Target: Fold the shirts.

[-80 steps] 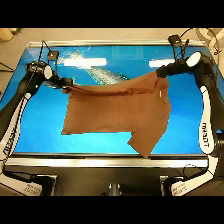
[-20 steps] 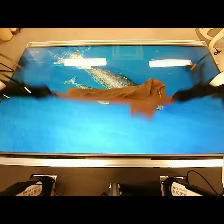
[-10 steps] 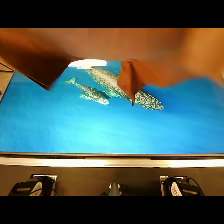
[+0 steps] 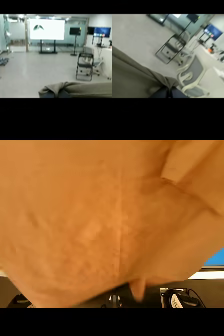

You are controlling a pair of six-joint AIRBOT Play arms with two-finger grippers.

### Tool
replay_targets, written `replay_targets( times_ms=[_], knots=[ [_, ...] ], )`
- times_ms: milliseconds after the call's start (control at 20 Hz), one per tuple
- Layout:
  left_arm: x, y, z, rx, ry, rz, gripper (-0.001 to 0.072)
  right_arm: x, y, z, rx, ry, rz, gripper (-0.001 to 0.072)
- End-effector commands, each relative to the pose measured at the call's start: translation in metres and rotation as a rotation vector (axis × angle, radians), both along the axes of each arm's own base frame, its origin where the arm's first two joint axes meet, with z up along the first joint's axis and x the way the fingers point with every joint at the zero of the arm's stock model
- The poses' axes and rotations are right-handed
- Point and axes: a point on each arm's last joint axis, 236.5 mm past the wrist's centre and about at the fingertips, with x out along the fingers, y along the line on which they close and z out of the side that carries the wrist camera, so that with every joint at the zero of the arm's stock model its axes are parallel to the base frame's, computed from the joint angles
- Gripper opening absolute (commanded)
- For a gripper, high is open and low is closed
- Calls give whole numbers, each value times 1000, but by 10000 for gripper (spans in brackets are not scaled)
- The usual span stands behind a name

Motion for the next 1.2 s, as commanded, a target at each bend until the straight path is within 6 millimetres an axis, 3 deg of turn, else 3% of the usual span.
replay_targets(
  times_ms=[0, 150, 250, 350, 450, 550, 650, 850, 950, 1000, 1150],
  knots=[
    [75, 17, -123, 51, 438, 24, 23, 56, -11, -133, 39, 504, 34, 21],
    [143, 23, -253, 25, 759, 4, 23, 108, -16, -276, 144, 923, 84, 20],
    [171, 26, -349, 1, 970, -4, 23, 146, -16, -355, 194, 1057, 92, 20],
    [188, 27, -422, -17, 1122, -14, 23, 191, -5, -409, 219, 1067, 90, 20],
    [208, 31, -468, -32, 1166, -2, 23, 236, 12, -439, 238, 983, 77, 20],
    [226, 33, -494, -49, 1158, 11, 24, 274, 27, -448, 243, 866, 73, 21],
    [248, 32, -504, -93, 1100, 21, 23, 304, 28, -445, 280, 743, 43, 20],
    [300, 41, -476, -148, 879, 67, 22, 339, -4, -425, 403, 542, -59, 20],
    [316, 37, -465, -203, 833, 56, 22, 340, -18, -424, 431, 528, -87, 21],
    [318, 32, -468, -238, 838, 44, 22, 334, -20, -433, 436, 571, -93, 21],
    [301, 11, -506, -248, 982, -11, 24, 302, -5, -480, 445, 801, -83, 21]
  ],
)
